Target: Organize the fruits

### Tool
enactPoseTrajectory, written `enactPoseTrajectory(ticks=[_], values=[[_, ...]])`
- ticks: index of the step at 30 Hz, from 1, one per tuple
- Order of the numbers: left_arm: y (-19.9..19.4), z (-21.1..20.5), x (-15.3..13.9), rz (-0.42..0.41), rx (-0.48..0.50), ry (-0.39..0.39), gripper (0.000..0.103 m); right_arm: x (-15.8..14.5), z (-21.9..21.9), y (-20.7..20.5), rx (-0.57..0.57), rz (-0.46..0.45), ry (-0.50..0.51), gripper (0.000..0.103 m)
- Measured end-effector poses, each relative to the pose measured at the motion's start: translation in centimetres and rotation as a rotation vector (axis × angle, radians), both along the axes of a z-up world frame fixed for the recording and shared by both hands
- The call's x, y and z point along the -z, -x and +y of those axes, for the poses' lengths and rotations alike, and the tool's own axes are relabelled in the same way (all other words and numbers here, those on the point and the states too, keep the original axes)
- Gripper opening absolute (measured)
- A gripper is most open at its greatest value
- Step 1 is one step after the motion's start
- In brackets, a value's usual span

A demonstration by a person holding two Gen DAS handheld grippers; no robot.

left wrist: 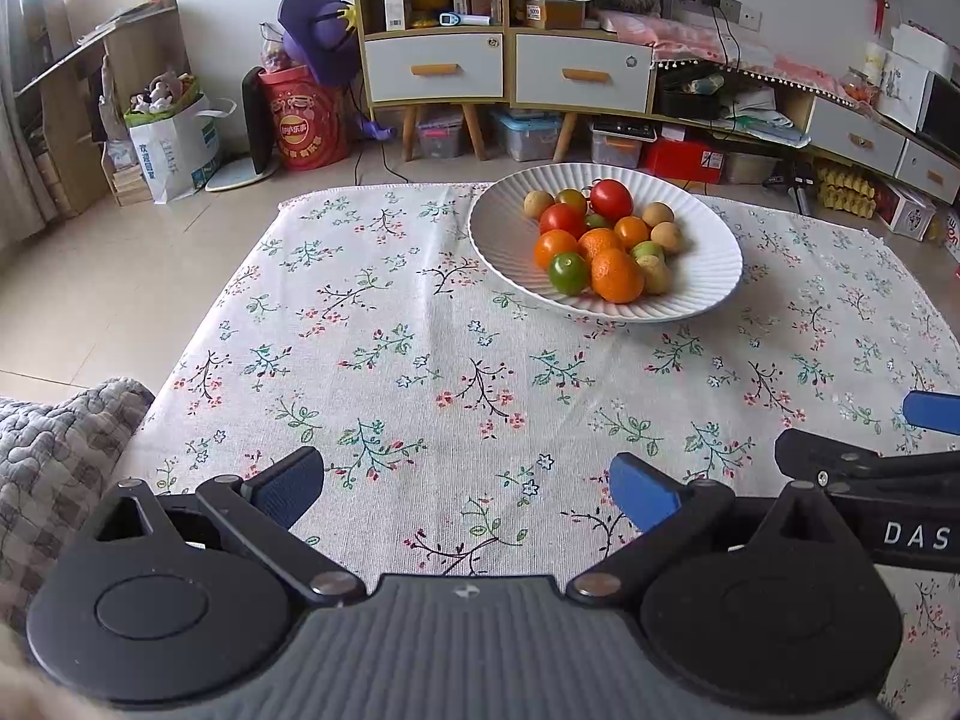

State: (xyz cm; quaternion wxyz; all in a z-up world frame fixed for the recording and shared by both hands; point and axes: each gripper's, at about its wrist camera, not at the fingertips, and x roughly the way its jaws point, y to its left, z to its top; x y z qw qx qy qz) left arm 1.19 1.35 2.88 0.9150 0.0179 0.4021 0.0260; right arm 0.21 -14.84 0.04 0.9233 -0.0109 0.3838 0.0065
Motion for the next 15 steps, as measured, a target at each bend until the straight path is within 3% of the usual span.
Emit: enactPoseTrajectory(ticks=[15], values=[[0.07,0.0,0.17,-0.005,0.001,0.006,0.096,-0.12,0.01,-0.03,0.0,-0.003,0.005,0.102]])
